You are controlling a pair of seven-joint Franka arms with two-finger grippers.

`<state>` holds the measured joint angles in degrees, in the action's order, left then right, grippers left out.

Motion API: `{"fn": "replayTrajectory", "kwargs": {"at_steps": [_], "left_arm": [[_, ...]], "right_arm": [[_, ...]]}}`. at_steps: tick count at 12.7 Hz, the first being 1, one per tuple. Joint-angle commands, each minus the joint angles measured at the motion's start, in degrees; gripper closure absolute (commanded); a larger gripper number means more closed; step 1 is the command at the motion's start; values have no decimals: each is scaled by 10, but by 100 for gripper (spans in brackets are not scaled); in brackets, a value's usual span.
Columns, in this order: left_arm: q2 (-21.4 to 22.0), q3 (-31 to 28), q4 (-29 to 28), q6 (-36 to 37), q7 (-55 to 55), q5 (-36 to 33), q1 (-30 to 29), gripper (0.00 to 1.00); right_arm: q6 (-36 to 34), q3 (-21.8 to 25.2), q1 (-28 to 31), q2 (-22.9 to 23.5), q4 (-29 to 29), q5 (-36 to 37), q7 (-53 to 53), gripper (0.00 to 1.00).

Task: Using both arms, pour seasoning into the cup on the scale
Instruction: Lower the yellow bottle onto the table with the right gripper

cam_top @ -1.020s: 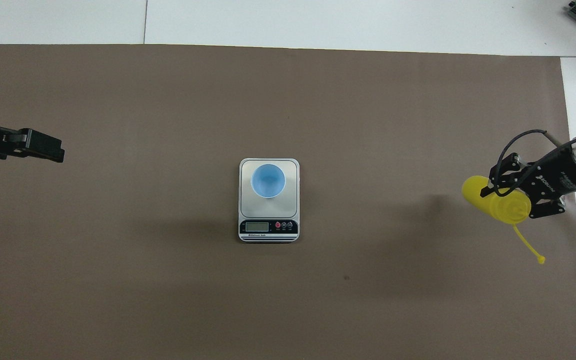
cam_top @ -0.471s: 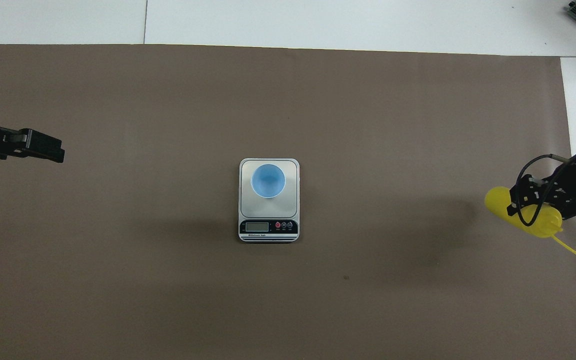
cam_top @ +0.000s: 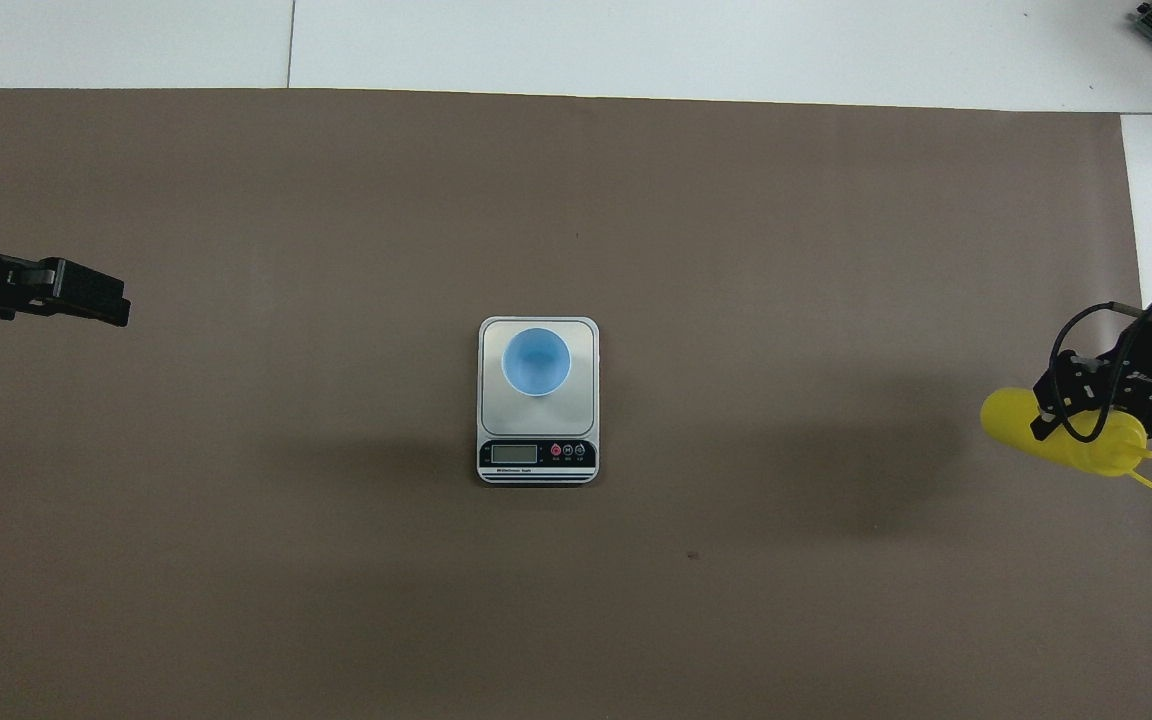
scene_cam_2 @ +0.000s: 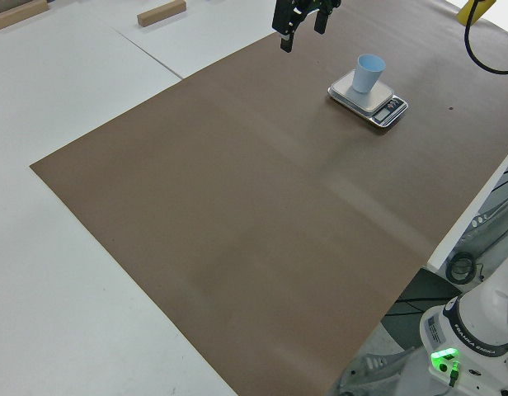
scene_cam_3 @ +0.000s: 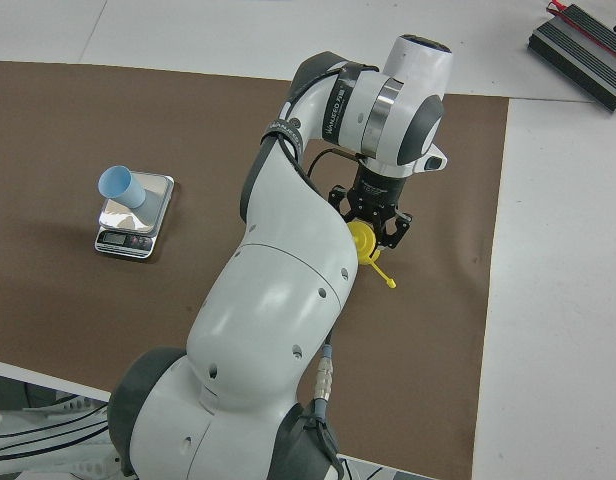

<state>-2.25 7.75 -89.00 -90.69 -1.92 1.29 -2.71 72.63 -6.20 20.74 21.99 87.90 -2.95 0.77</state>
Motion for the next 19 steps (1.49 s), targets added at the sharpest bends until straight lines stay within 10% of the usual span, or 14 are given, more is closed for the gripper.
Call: {"fn": "replayTrajectory", "kwargs": {"at_steps": [1, 16, 19], "left_arm": [[15, 0, -22, -16, 4, 6, 0, 0], [15, 0, -22, -15, 4, 6, 0, 0], [16, 0, -25, -16, 3, 6, 0, 0]], "right_arm": [[-44, -19, 6, 55, -72, 8, 24, 100], [-40, -43, -33, 67, -40, 77, 43, 100], [-41, -44, -33, 65, -38, 76, -14, 64]]}}
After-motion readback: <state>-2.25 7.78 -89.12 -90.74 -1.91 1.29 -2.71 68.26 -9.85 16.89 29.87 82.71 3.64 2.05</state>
